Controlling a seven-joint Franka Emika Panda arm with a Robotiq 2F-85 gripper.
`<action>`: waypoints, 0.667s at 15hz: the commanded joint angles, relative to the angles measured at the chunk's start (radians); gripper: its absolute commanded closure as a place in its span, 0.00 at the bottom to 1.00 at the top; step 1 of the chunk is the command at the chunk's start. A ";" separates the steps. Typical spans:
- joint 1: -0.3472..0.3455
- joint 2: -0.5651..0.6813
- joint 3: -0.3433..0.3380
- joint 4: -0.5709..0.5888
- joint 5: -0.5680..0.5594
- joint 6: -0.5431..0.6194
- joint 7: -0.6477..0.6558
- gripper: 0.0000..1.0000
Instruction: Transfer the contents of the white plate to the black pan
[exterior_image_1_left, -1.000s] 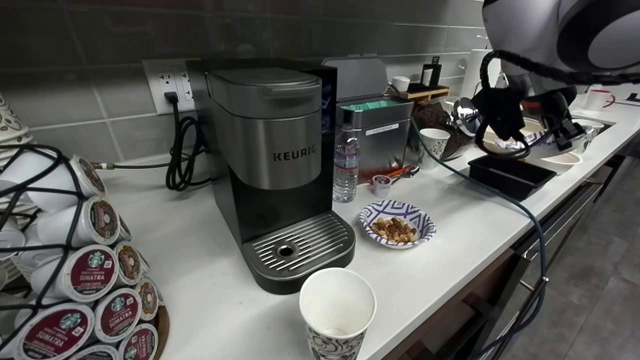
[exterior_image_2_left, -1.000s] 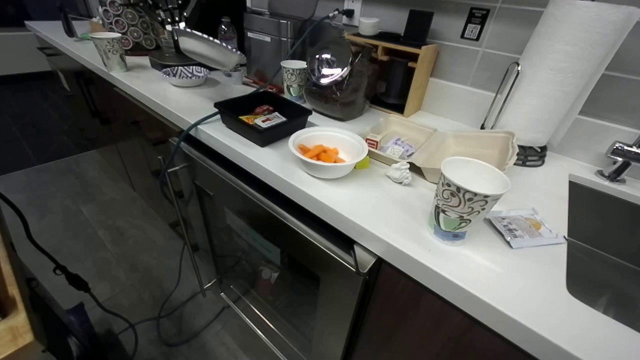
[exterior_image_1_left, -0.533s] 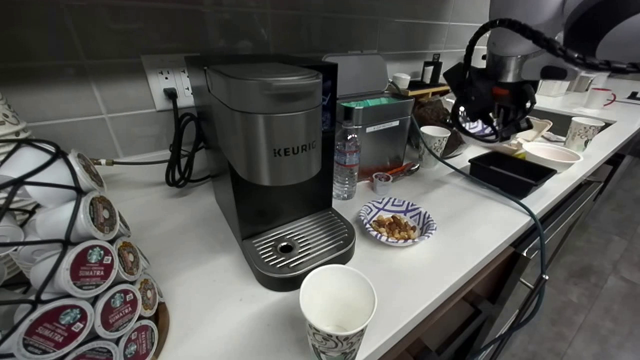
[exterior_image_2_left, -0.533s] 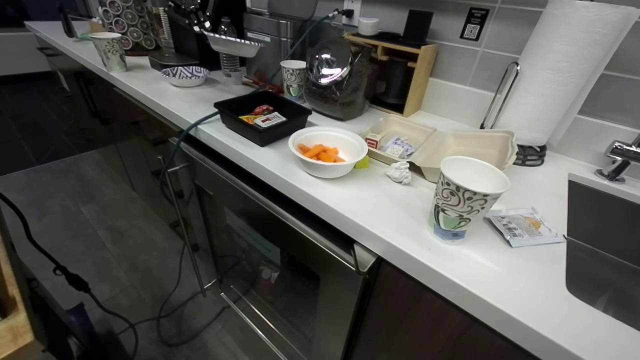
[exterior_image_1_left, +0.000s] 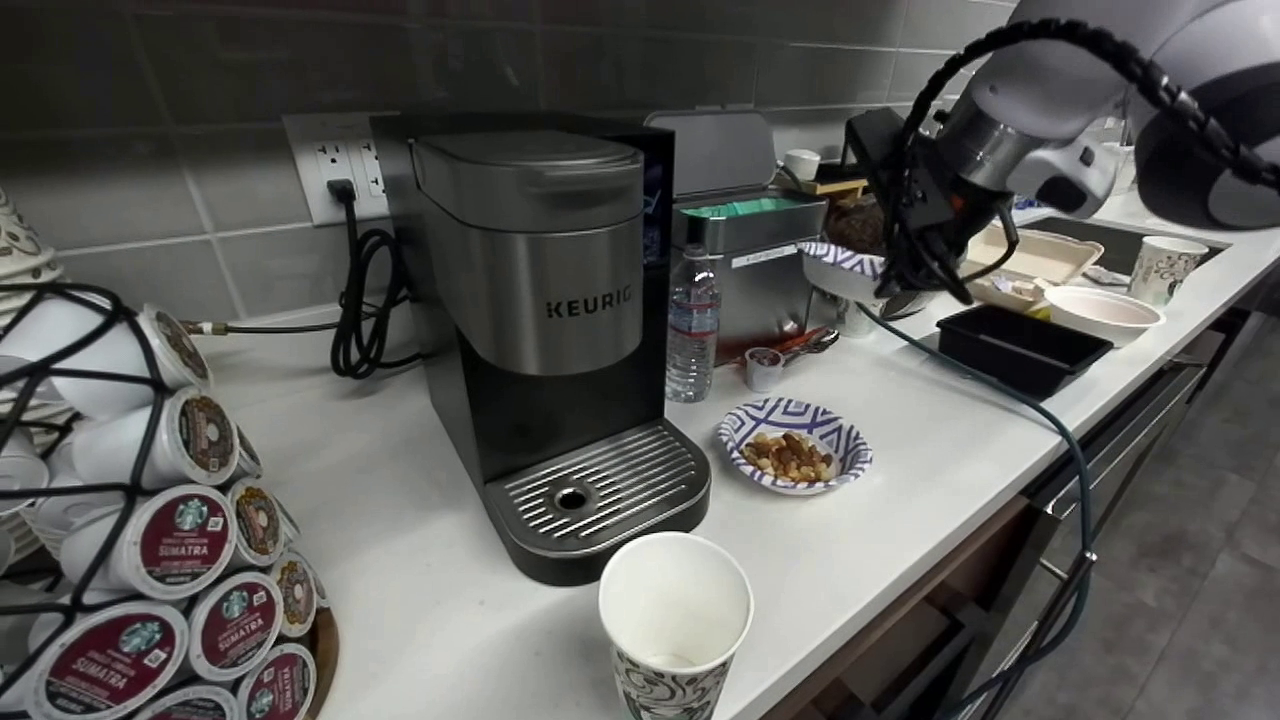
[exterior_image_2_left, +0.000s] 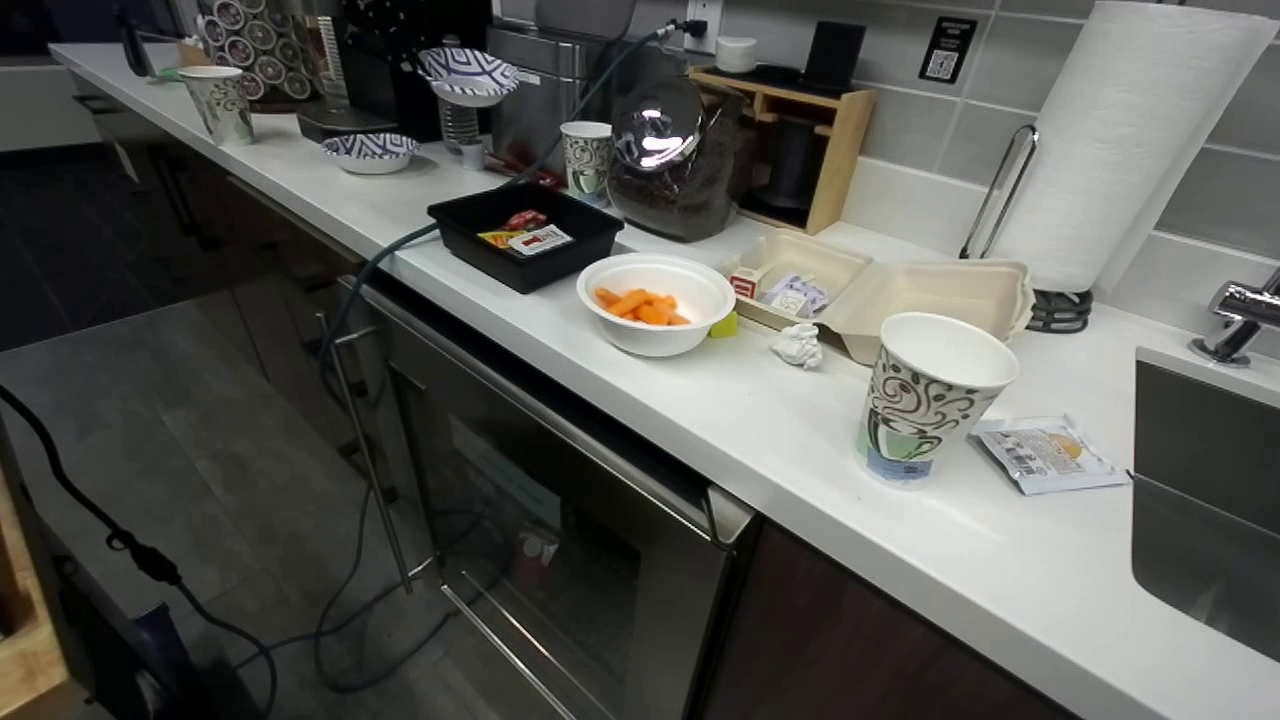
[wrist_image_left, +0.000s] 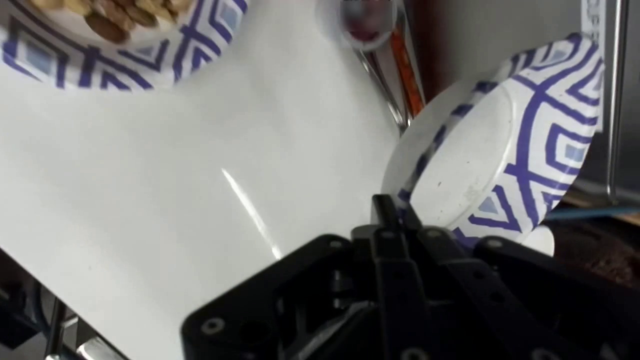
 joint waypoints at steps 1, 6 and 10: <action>0.006 0.037 0.032 -0.057 0.060 0.133 -0.135 0.99; 0.064 0.020 0.008 -0.067 0.029 -0.115 -0.193 0.99; 0.080 0.014 0.002 -0.038 -0.007 -0.314 -0.189 0.99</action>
